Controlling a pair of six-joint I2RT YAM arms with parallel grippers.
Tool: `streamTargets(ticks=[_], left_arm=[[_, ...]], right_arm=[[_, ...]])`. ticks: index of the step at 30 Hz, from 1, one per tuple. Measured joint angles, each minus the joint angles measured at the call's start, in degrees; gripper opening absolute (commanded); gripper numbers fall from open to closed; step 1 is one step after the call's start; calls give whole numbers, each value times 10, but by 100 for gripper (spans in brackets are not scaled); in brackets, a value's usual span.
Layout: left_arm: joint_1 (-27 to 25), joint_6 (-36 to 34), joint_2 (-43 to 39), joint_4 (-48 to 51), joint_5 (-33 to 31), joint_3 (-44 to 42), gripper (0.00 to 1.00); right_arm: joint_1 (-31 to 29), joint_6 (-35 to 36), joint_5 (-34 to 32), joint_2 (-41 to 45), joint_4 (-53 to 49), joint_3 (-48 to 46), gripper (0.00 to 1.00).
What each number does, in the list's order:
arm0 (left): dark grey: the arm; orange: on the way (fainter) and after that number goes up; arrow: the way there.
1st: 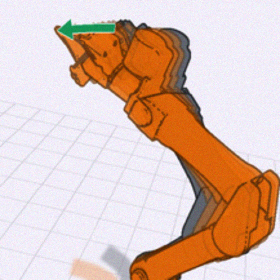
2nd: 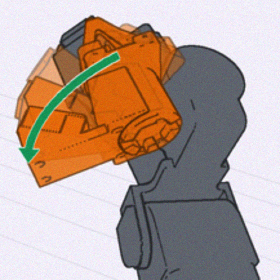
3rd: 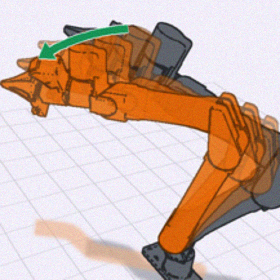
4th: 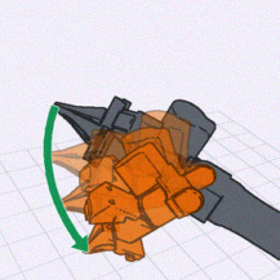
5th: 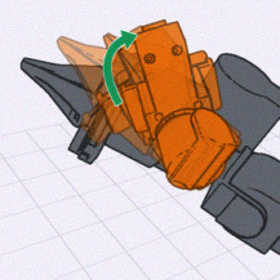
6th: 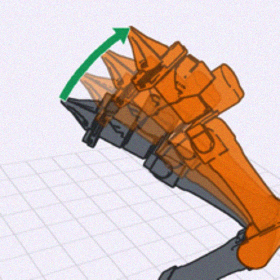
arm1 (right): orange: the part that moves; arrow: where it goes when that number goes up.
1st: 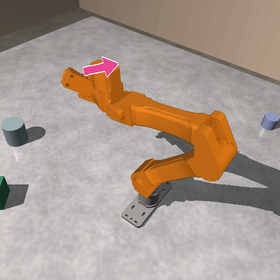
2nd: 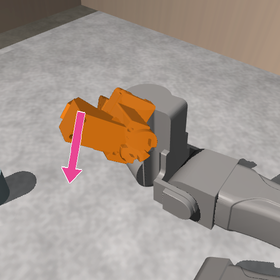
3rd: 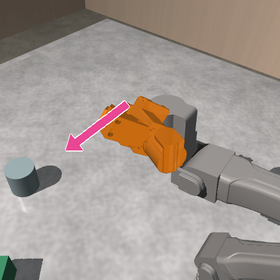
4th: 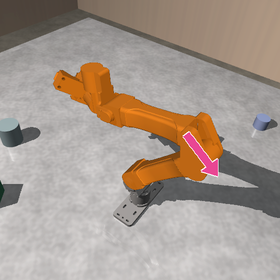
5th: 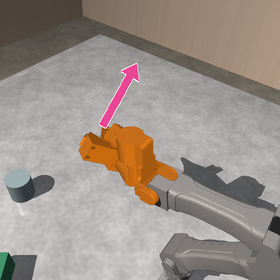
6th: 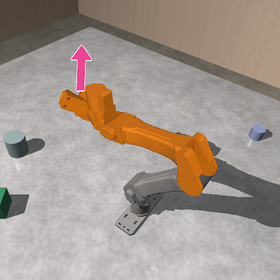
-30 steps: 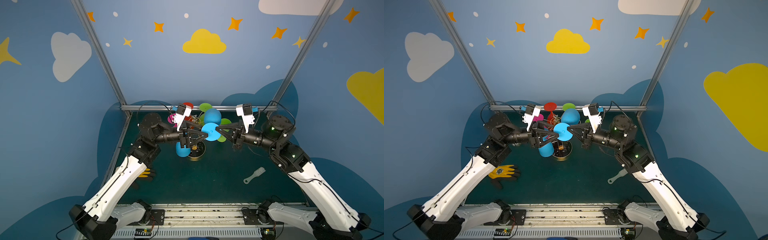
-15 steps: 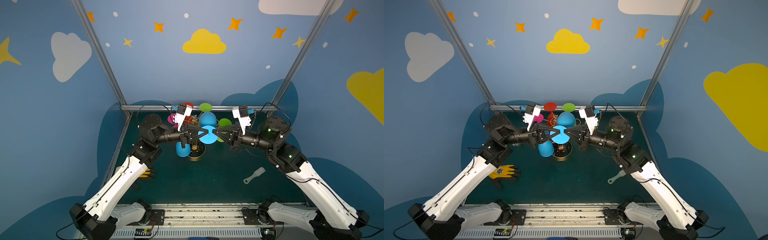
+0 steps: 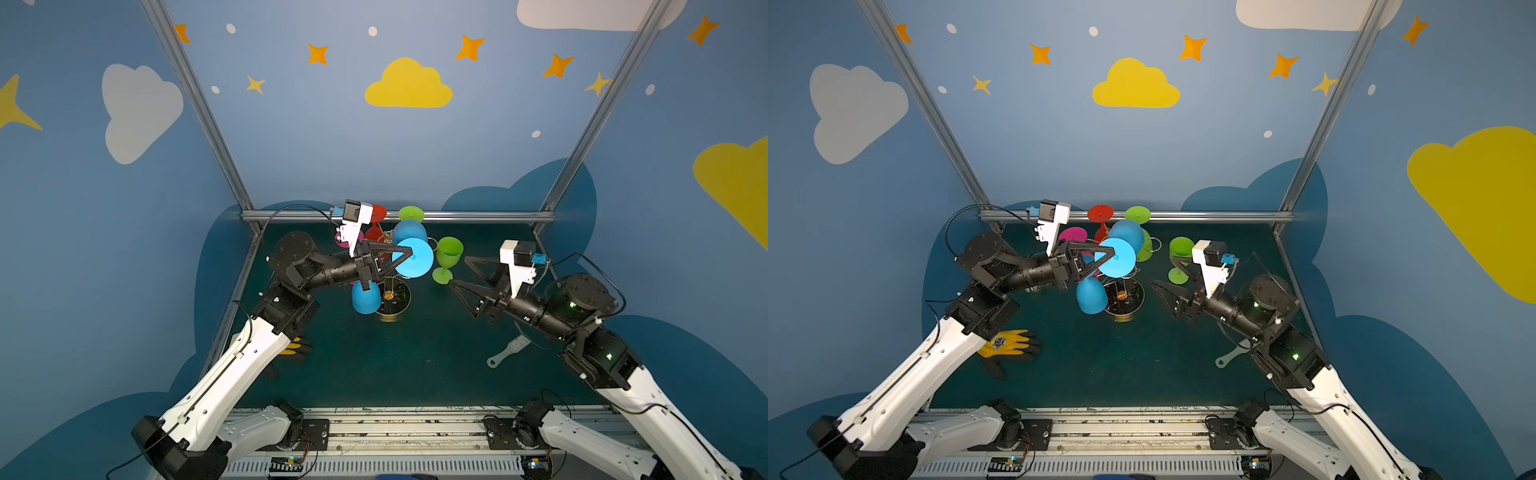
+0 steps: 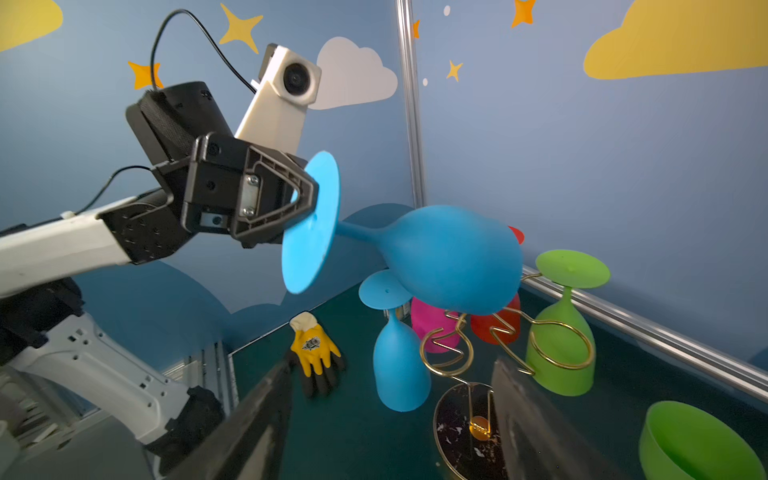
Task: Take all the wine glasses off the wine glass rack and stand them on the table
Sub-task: 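Grasp the blue glass foot with the left gripper while the right gripper releases and withdraws, then bring the right gripper back and close it on the blue glass stem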
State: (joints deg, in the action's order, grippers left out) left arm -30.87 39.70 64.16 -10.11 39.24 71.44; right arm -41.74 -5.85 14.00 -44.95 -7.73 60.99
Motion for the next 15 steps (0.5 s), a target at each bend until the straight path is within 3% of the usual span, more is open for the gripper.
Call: streamTargets(ticks=[7,15], left_arm=[[0,39,-1,17,-29,6,3],[0,70,7,38,-39,19,3]], right_arm=[[0,100,-20,-3,118,-89,88],[0,181,21,-83,195,-88,88]])
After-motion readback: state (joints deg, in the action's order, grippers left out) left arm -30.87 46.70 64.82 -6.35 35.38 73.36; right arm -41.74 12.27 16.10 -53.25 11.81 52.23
